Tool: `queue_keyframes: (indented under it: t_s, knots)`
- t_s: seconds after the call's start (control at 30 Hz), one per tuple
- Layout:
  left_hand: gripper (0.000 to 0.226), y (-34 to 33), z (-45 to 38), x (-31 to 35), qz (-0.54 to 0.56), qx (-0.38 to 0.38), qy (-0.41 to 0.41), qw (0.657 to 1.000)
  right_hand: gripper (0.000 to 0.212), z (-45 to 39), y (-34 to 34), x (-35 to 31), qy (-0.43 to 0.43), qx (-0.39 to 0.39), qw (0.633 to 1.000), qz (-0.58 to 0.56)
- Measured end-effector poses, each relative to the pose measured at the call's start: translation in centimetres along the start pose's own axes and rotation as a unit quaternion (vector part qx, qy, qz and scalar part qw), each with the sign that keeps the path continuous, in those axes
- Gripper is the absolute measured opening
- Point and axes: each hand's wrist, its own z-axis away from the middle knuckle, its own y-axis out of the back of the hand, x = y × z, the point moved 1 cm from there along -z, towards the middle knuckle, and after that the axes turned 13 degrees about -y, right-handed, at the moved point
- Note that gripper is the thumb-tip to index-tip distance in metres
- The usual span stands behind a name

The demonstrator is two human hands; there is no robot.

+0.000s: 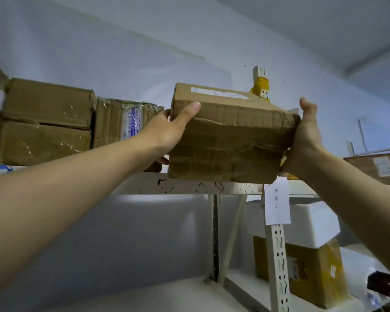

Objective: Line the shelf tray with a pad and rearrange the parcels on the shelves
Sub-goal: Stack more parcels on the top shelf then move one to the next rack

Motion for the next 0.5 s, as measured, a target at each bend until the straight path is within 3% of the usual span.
queue_keyframes:
  t_s: [0.07,0.17,0.27,0.33,0.5]
  knots:
    - [0.092,0.0,-1.6,-1.0,-0.018,0.02,0.017,0.999,0.054,-1.9,-1.1,-0.2,0.004,-0.028,0.999,0.015]
    - [0.075,-0.3,-3.5,-3.1,-0.02,0.016,0.031,0.999,0.058,-4.7,-2.3,0.4,0.031,-0.071,0.995,0.066]
    - [0.06,-1.0,-4.8,-5.3,-0.031,0.022,0.005,0.999,0.107,-7.8,-3.0,1.8,0.07,-0.085,0.988,0.104]
    - [0.053,-1.5,-5.6,-6.8,-0.052,0.035,-0.014,0.998,0.12,-10.2,-3.1,2.9,0.101,-0.078,0.985,0.119]
    - [0.055,-2.1,-6.8,-9.4,-0.134,0.049,-0.055,0.988,0.075,-13.7,-4.1,5.5,0.168,-0.059,0.969,0.168]
